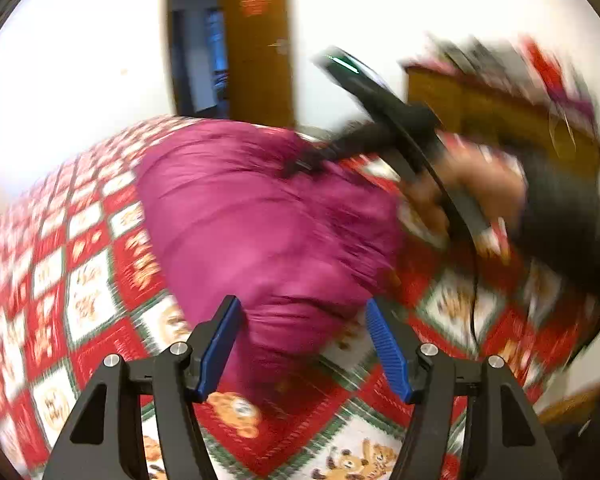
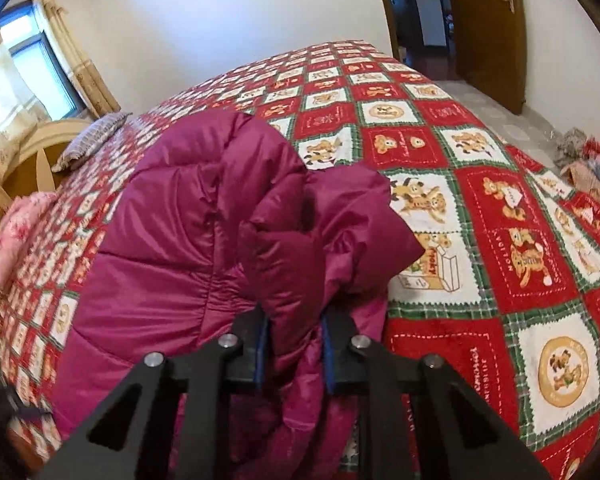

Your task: Fold large clothes

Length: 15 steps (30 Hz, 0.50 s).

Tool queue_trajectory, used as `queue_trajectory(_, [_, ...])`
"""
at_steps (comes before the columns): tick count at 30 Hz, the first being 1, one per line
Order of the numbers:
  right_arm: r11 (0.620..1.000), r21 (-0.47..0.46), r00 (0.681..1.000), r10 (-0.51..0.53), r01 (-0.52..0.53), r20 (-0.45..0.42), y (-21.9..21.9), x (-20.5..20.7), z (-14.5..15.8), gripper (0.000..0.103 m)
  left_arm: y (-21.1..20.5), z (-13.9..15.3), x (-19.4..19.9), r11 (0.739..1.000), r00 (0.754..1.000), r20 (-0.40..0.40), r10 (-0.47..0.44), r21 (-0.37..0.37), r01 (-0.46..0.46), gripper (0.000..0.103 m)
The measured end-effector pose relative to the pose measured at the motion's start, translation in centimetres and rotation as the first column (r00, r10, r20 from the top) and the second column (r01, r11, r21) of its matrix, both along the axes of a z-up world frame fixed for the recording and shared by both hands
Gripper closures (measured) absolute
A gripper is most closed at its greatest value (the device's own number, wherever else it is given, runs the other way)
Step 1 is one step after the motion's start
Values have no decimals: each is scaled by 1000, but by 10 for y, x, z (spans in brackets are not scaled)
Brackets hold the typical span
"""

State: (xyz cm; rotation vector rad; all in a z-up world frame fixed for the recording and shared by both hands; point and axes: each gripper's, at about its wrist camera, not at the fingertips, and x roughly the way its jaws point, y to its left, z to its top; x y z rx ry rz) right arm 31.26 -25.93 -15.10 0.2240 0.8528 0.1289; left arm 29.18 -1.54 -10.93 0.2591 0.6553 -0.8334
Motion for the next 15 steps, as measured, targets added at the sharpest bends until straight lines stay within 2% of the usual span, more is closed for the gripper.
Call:
queue_trajectory(2, [1000,-16,1000,5,-5,3,2,-1,-1,80,13,12,19,994,996,-46,74,-80,-77,37])
queue_trajectory(3, [1000,-8,1000,4,-4,3,0,-2,-2,80,24,22,43,979,988,-89,125,-150,-137,36])
queue_trajectory(5, [1000,8,1000,3,-3,1,-3,-3,-2,80,30,29,79,954,968,-145,204,-192,-230,34])
queue_trajectory(6, [1000,12,1000,3,-3,0,-4,-3,-3,80,32,30,104,935,949,-185,254,-206,-290,33])
queue_trajectory(8, [1000,14,1000,5,-5,-2,-4,-2,-3,80,28,23,137,917,926,-237,292,-206,-342,33])
queue_trajectory(10, [1000,5,1000,7,-7,-3,-3,-2,-3,79,18,15,156,916,915,-269,301,-185,-355,33])
queue_trajectory(13, [999,-26,1000,19,-19,1,1,0,-1,79,-12,-4,168,927,911,-266,314,-123,-355,33])
queue_trajectory(15, [999,-39,1000,24,-24,7,2,1,0,79,-26,-17,168,925,907,-229,353,-63,-376,33])
